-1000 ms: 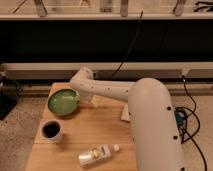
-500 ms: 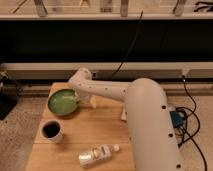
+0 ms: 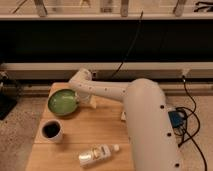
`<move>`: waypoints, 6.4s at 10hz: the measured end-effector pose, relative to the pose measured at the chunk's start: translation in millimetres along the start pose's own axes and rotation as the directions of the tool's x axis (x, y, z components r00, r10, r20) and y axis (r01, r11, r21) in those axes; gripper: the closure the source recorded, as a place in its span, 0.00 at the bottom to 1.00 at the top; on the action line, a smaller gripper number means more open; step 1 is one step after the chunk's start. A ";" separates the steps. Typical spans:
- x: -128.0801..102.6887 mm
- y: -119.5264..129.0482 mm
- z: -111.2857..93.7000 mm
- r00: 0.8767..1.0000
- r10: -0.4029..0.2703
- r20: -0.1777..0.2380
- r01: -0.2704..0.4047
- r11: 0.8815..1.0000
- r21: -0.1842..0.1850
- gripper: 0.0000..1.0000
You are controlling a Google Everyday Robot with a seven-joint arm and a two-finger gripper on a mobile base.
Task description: Pick up the ceramic bowl
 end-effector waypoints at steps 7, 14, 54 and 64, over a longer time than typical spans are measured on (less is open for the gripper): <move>-1.0 -1.3 7.0 1.000 -0.005 0.003 0.005 1.000 -0.002 0.58; -2.2 -0.9 -3.4 1.000 -0.006 0.006 0.006 1.000 -0.003 0.76; 10.3 21.8 -39.5 0.948 -0.319 -0.022 0.314 0.942 -0.114 0.99; 14.0 33.1 -53.3 0.906 -0.423 -0.023 0.416 0.900 -0.131 0.99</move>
